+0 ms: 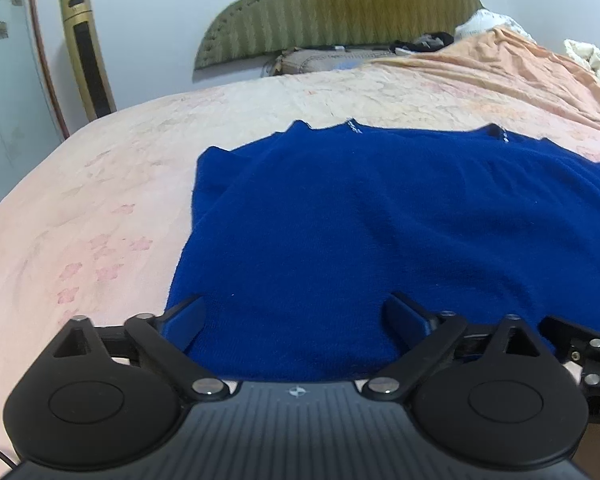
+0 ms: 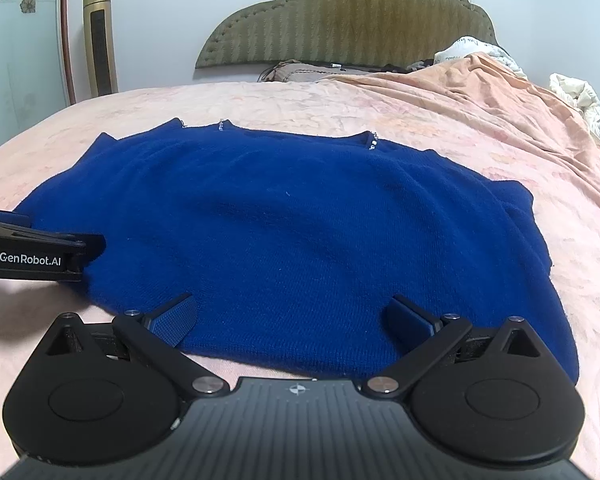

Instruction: Fold small clothes

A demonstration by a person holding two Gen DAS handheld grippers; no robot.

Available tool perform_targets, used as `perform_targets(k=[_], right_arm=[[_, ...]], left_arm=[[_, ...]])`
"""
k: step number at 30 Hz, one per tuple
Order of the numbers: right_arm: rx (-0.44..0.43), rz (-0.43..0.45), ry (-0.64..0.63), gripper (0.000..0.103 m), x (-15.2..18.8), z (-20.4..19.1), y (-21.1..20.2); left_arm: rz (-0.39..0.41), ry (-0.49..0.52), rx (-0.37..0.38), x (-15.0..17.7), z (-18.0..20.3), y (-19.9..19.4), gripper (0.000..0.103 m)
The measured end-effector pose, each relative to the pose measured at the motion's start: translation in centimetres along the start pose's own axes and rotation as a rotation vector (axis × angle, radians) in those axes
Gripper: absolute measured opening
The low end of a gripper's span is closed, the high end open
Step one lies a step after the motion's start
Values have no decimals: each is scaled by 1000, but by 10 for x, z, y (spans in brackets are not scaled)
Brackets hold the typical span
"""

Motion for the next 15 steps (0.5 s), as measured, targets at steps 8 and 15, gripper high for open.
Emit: perform_targets(k=[8, 15], right_arm=[[-2, -1, 5, 103, 1, -1, 0], [-2, -1, 4, 103, 1, 0, 0]], left_arm=[[22, -55, 8, 5, -5, -2, 103], [25, -47, 3, 5, -3, -2, 103]])
Point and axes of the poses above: each gripper's, at about its wrist camera, not at the fingertips, and y roughly the way its jaws point, z to its right, x to its underside, the point moved 7 cm from there along y, roughly the way its jaws point, and after that the axes turned 3 degrees about z, right-handed, at the moved point
